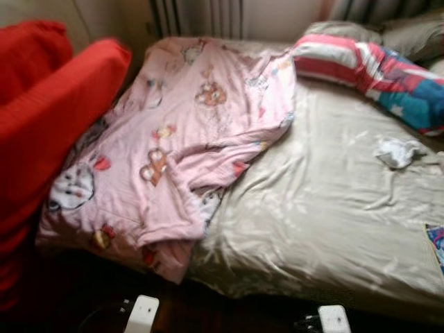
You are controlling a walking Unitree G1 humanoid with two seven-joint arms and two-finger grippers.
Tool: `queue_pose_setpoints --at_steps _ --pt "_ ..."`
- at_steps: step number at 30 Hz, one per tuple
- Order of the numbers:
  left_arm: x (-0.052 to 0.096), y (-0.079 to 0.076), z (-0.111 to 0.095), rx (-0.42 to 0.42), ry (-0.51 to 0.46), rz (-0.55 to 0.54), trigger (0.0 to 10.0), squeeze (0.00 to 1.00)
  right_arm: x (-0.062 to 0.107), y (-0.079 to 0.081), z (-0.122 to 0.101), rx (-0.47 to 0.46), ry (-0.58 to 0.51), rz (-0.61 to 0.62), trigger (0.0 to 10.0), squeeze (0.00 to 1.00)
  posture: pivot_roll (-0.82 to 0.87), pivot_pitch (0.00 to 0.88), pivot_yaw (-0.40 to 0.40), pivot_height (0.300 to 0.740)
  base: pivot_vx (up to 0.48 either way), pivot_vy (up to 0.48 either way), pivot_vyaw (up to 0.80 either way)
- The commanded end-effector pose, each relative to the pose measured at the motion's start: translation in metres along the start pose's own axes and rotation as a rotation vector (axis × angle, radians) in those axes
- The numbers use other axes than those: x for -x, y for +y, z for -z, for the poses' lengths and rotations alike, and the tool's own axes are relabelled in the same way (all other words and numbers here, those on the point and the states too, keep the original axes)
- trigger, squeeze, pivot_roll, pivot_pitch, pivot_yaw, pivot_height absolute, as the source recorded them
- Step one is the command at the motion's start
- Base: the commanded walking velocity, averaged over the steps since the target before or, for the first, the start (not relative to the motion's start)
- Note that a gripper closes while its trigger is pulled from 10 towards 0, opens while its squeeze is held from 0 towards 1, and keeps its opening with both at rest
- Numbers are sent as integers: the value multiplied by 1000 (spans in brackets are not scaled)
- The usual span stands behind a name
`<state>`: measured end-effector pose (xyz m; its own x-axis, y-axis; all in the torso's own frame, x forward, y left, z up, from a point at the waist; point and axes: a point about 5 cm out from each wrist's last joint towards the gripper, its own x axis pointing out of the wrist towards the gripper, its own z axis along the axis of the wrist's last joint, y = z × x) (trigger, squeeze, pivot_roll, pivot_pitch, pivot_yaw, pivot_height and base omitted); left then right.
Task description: Clean up the room
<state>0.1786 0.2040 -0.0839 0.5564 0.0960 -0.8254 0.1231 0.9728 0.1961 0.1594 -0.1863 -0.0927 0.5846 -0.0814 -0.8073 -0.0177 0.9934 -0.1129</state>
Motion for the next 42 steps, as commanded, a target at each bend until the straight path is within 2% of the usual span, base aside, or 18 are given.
queue_pose_setpoints --at_steps 1,20,34,42 --pt "1 -4 9 4 30 11 10000 0 3 -6 11 -4 34 17 10000 0 -45 162 40 740 0 472 0" --pt "1 -4 7 7 17 10 10000 0 2 -4 9 -1 29 8 10000 0 -42 146 39 740 0 474 0" --pt "1 -4 2 2 -20 5 10000 0 2 0 9 9 33 -5 10000 0 -41 135 40 740 0 0 0" --pt "0 -7 -3 38 -36 24 10000 0 1 2 6 12 30 -7 10000 0 -48 141 32 740 0 0 0"
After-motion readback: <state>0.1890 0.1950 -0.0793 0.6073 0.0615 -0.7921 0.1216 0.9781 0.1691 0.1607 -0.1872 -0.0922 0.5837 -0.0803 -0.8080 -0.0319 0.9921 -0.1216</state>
